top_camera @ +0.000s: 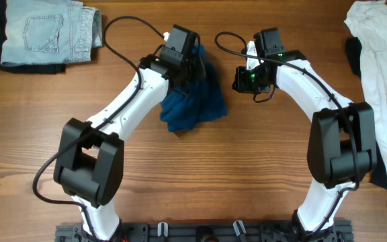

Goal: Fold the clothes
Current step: 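Lift the shirt's left end up and fold it rightward with the left gripper, then release the shirt and pull the left gripper back up-left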

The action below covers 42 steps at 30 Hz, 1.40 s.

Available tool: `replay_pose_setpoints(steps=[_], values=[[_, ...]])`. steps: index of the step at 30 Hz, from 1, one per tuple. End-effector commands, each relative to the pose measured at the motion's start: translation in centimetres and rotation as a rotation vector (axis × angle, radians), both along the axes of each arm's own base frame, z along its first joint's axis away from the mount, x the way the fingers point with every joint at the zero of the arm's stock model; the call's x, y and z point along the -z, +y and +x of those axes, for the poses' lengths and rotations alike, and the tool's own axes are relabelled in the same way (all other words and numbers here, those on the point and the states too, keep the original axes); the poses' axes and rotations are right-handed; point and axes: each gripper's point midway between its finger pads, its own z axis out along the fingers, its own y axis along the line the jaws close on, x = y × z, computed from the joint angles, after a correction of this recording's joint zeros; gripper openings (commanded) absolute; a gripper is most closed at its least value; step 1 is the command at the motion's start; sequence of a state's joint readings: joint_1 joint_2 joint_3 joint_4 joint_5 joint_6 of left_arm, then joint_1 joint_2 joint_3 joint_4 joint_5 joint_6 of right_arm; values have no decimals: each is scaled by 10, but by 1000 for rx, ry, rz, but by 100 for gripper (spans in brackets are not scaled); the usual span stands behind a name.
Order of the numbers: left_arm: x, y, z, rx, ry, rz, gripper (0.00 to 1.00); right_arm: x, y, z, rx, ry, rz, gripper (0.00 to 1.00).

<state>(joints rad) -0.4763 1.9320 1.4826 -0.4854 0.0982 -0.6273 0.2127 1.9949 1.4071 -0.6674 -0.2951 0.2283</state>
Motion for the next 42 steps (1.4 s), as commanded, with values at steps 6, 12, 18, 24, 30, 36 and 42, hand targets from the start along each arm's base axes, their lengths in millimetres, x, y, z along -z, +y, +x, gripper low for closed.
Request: replay_pose_setpoints(steps=[6,12,18,24,30,36,42], values=[[-23,-24,4,55,-57,-86,97,-4,-28,-2,59,31,-15,35],[-71,-20,3,97,-173,-101,98,-55,-57,10,139,-65,33,46],[-138,33,-8,16,-280,-58,86,-110,-52,13,121,-193,150,75],[-101,114,-25,-99,-56,35,84,-116,-50,13,109,-213,149,77],[-29,95,-27,7,152,2,88,-116,-50,14,117,-209,153,77],[11,56,-41,178,298,-168,85,-113,-50,9,97,-195,141,78],[11,47,-43,239,283,-190,84,-114,-50,9,97,-195,142,78]])
